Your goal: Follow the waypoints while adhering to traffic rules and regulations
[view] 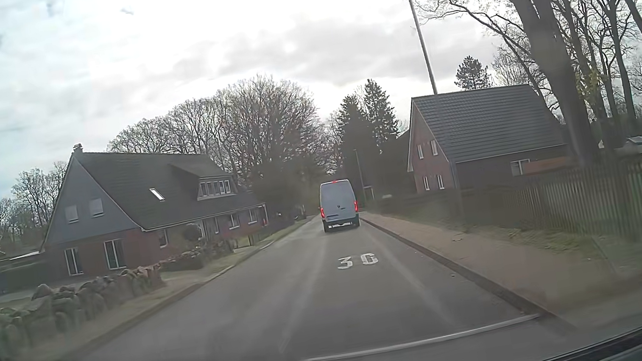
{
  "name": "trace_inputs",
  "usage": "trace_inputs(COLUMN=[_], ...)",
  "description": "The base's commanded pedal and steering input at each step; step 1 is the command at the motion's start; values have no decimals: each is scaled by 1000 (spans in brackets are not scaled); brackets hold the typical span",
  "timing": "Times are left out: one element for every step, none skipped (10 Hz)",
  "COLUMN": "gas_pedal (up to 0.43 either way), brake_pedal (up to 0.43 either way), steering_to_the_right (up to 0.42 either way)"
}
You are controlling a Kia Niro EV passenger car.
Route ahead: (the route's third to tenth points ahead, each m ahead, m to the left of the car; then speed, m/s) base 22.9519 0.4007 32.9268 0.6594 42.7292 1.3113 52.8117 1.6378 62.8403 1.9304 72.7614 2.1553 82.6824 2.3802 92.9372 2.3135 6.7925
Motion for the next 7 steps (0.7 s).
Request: trace_inputs(gas_pedal=[110,98,98,98,98,98,98], brake_pedal=[0,0,6,0,0,6,0], steering_to_the_right=[-9,-8,-8,-8,-8,-8,-8])
